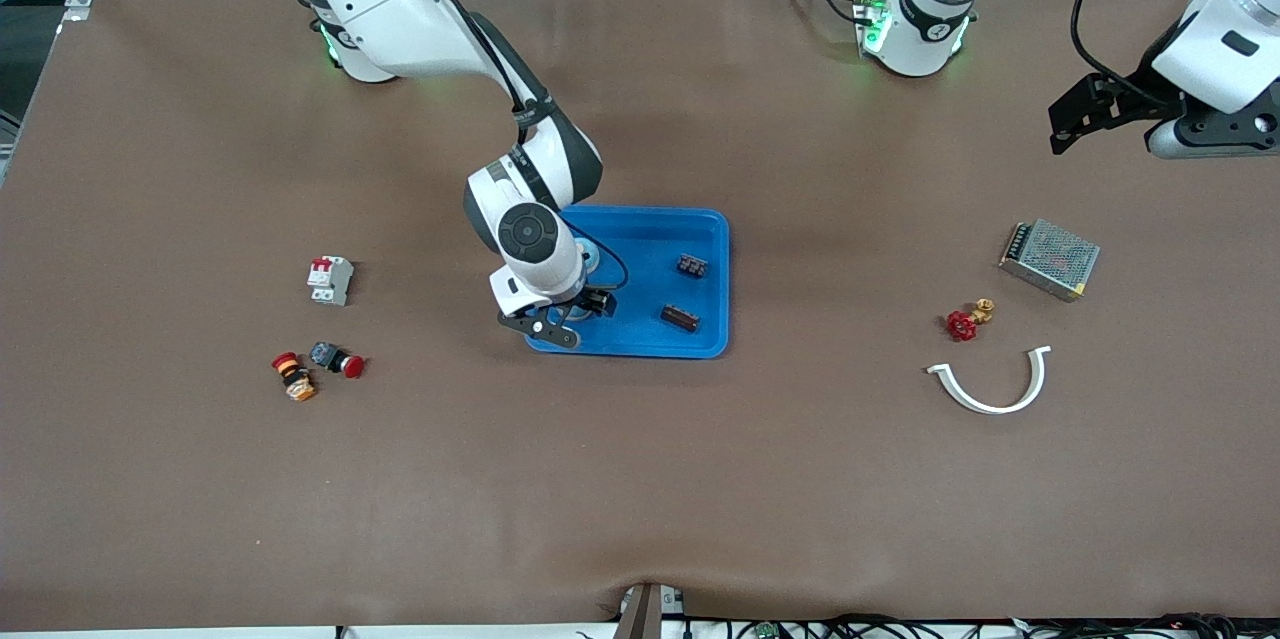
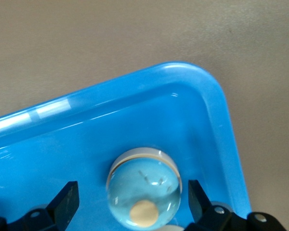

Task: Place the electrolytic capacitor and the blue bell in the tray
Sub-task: 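Lower the second bell into the tray and open the right gripper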

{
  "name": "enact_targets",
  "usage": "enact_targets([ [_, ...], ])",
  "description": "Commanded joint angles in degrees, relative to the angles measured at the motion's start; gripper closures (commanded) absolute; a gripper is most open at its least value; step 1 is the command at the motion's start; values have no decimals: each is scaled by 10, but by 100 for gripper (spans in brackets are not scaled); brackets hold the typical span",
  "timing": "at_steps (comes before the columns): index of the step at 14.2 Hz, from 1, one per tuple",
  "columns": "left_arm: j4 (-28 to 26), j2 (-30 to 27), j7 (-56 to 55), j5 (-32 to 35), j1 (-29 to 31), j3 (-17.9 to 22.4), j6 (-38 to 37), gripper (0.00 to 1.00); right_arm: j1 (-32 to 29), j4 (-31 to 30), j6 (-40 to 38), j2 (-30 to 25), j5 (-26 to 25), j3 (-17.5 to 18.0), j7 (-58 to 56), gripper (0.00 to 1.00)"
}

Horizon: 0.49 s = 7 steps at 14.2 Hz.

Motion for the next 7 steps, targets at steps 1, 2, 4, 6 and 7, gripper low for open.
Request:
enact_targets([
  [1, -12, -19, 15, -13, -4, 6, -3, 0, 4, 9, -72, -34, 3, -4, -20, 0],
  [2, -11, -19, 15, -13, -6, 7, -3, 0, -1, 6, -108, -58, 3, -5, -40, 0],
  [4, -11, -18, 16, -13, -9, 10, -3, 0, -14, -2, -156, -102, 4, -6, -74, 0],
  [6, -10, -18, 30, -13, -15, 11, -3, 0, -17, -31, -183, -155, 4, -6, -100, 0],
  [7, -10, -18, 31, -13, -15, 10, -3, 0, -27, -51, -195, -183, 4, -6, -120, 0],
])
